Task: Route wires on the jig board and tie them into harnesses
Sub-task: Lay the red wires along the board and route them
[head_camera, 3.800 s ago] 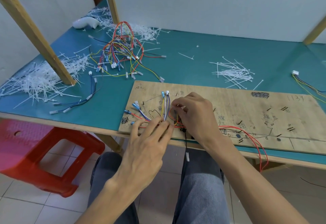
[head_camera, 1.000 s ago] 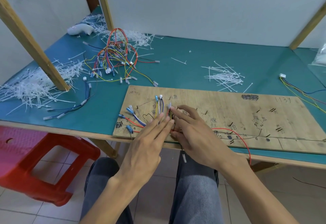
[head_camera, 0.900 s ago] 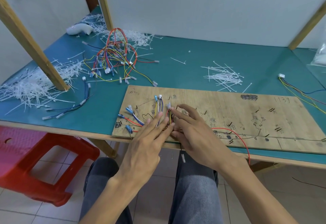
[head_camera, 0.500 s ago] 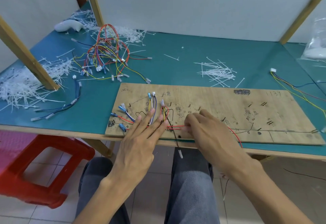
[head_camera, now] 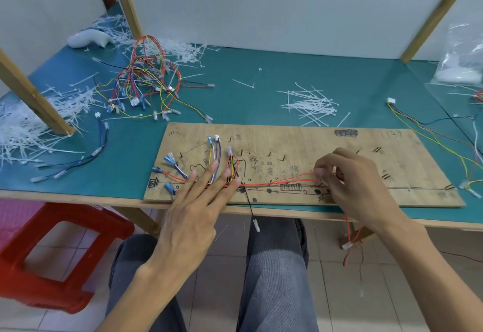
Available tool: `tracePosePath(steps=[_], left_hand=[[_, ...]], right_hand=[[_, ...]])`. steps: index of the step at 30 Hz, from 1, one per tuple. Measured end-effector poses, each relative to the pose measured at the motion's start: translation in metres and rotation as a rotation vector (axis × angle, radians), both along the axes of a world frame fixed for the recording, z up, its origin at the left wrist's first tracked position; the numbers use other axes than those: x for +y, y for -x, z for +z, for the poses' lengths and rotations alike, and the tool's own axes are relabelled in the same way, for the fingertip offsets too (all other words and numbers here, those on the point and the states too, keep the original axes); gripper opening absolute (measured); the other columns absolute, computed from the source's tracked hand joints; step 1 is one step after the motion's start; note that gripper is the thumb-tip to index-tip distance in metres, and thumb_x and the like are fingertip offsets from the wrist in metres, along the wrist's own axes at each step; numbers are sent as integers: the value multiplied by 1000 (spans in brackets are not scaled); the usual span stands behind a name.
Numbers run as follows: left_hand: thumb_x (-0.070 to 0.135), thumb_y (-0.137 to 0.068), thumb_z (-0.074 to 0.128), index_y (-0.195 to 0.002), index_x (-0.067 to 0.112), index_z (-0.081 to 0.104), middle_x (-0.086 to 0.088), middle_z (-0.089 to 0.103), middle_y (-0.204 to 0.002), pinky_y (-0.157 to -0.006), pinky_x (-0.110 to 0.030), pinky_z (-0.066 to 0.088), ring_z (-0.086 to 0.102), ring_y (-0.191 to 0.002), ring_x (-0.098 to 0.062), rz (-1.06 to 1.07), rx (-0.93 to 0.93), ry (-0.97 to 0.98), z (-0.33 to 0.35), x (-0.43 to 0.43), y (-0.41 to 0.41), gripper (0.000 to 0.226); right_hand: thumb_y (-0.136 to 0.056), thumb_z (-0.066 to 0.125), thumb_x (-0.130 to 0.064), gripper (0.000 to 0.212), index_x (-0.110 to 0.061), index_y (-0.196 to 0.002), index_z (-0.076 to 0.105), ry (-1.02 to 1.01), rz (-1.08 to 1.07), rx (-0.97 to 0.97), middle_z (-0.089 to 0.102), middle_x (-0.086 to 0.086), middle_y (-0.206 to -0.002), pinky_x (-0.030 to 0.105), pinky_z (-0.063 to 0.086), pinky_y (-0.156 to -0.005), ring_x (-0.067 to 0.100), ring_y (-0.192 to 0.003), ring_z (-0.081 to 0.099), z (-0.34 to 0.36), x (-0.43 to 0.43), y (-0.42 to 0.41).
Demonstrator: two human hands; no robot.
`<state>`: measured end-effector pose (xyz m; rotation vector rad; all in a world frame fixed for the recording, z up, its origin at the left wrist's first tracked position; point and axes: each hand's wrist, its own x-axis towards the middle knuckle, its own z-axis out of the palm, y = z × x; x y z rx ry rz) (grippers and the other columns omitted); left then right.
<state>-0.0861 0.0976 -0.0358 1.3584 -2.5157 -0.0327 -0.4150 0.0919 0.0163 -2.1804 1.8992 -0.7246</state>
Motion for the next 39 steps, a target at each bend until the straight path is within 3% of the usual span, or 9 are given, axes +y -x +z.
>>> tracePosePath(steps=[10,13,17,22,27,30,33,36,39], left_hand=[[-17,-53,59,-163,25,38,2,36,-169,-129,-53,20,14,-163,-21,7,-9,-2,-2,-1,-1,119],[-16,-53,58,-162,24,40,2,38,-168,-128,-53,21,16,-162,-21,14,-17,10,-1,0,0,117],[-12,-55,57,-162,20,40,0,38,-168,-126,-55,24,16,-162,-25,35,-58,31,3,5,3,112],[-2,-57,56,-163,13,37,-5,30,-172,-127,-58,18,11,-163,-30,75,-131,52,8,16,9,109],[-2,-56,73,-162,15,40,-2,38,-168,-127,-57,20,17,-162,-27,97,-126,6,15,16,11,112],[-2,-54,78,-158,18,47,0,47,-163,-126,-55,23,27,-159,-24,88,-109,-36,22,14,11,110],[-3,-59,77,-158,22,48,4,47,-162,-128,-55,27,28,-159,-22,101,-68,-97,26,14,10,106],[-4,-66,70,-160,27,44,10,41,-165,-131,-51,18,21,-160,-18,122,-23,-128,28,14,11,102],[-5,-68,64,-159,29,45,12,39,-166,-131,-52,14,18,-161,-18,164,19,-139,26,17,15,99]], right_hand=[[-95,68,2,25,-18,-98,82,-28,52,2,67,-7,-95,35,54,-74,14,-82,63,-2,15,6],[-92,69,1,29,-18,-109,84,12,-3,61,66,-6,-99,42,56,-66,20,-79,65,-7,31,6],[-95,72,-22,18,-19,-110,83,74,-87,115,60,-10,-94,38,54,-56,15,-75,61,-13,50,-5],[-92,77,-9,8,-11,-95,84,167,-167,206,60,-2,-88,34,44,-56,25,-87,52,-23,52,-16],[-78,78,14,40,-8,-111,81,120,-180,213,62,2,-97,44,57,-61,27,-90,59,-30,56,-12],[-76,77,16,45,-6,-116,78,141,-149,213,64,4,-101,43,59,-70,25,-92,59,-33,56,-11],[-75,76,19,49,-5,-118,74,144,-162,183,64,4,-103,42,58,-74,27,-93,59,-36,54,-11],[-76,69,19,60,-11,-128,69,116,-173,151,60,0,-104,42,57,-73,25,-93,58,-37,52,-12],[-72,68,18,60,-16,-122,72,94,-147,161,55,-5,-99,38,53,-68,22,-88,55,-34,49,-13]])
